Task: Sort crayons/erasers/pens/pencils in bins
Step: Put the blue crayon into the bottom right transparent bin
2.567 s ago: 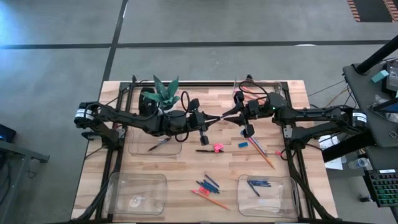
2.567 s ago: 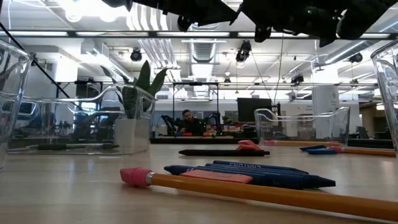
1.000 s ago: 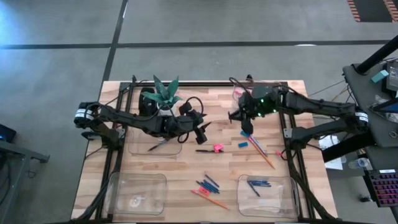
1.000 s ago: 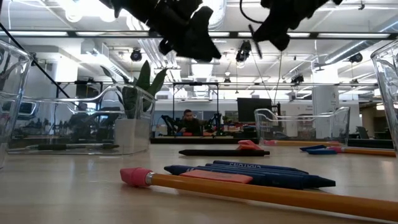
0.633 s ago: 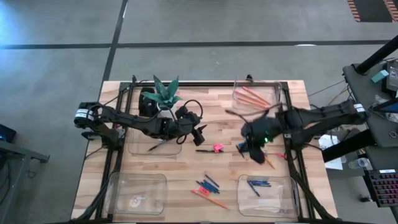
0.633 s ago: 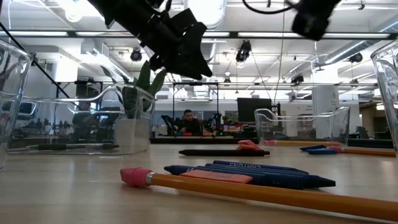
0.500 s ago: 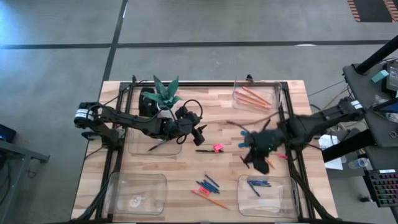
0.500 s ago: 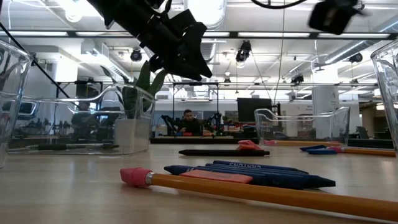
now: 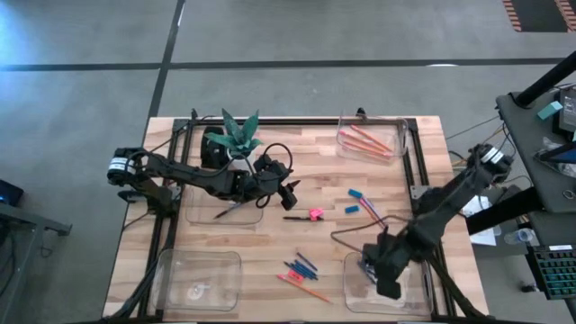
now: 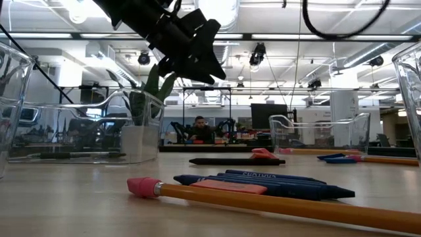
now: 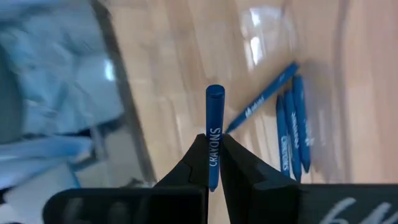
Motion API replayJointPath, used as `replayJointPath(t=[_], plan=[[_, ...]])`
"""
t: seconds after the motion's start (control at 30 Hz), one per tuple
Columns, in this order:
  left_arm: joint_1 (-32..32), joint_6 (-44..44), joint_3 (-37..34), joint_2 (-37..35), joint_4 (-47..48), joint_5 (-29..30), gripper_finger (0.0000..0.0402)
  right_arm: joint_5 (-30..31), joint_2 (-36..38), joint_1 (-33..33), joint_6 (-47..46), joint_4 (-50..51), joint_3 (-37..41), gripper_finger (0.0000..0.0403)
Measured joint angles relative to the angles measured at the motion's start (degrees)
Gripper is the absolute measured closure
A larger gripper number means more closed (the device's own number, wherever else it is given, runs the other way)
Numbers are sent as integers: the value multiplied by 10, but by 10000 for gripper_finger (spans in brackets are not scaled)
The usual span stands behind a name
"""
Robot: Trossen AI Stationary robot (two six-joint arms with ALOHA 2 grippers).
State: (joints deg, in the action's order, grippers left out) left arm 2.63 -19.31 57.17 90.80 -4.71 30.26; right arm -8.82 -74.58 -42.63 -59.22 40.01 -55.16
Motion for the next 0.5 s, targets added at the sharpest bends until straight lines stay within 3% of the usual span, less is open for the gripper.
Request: replayJointPath(t=[0.3, 0.5], plan=[[1, -14, 0, -1, 0, -20, 221, -46, -98, -16, -4, -1, -8, 390], [3, -14, 0, -1, 1, -23, 221, -65, -119, -16, -1, -1, -9, 390]])
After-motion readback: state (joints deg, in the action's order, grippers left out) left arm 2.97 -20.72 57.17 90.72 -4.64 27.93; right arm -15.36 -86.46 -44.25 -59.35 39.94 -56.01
